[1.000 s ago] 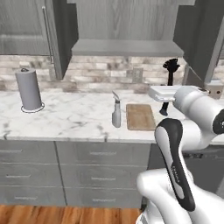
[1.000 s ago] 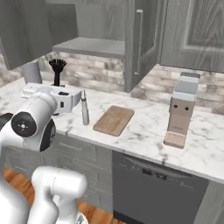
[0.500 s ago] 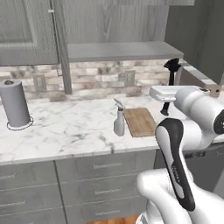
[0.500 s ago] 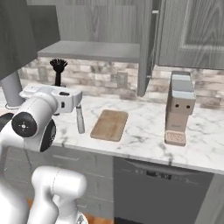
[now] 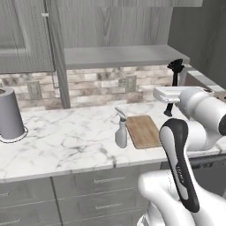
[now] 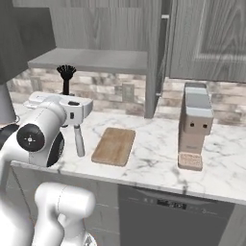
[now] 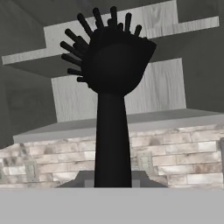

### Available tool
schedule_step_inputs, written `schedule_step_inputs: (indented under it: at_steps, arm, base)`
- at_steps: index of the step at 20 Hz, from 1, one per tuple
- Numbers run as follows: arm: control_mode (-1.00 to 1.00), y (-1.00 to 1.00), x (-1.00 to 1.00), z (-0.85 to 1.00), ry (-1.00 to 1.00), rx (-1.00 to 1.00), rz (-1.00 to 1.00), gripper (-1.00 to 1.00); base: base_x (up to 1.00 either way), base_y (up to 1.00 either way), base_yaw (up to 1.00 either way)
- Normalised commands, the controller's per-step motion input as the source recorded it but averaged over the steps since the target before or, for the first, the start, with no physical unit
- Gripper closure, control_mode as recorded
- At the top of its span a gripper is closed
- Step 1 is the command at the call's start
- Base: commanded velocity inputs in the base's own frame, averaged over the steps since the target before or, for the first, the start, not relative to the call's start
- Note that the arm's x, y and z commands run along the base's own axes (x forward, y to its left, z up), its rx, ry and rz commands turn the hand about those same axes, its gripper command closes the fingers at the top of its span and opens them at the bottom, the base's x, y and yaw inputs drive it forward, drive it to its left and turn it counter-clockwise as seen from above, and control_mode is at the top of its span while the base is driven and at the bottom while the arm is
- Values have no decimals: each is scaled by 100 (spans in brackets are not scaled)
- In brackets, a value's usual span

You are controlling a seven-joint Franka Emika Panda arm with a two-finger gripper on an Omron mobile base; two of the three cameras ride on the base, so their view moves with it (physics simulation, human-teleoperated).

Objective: Grab the spray bottle from the cabinet, then place it next to the cutting board for sanitizing. Then grab the dish brush from the countertop next to the sink and place it next to the cutting board.

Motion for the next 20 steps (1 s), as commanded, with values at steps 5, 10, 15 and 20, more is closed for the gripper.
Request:
schedule_step_inputs:
  at_steps: [5,10,15,20]
  arm:
    - [100,0,0,0,0,0,0,100]
    - [100,0,0,0,0,0,0,100]
    - [100,0,0,0,0,0,0,100]
    - [100,0,0,0,0,0,0,100]
  base:
    - [31,1,-5]
    - [0,0,-15]
    - [2,0,-17]
    - [12,0,-13]
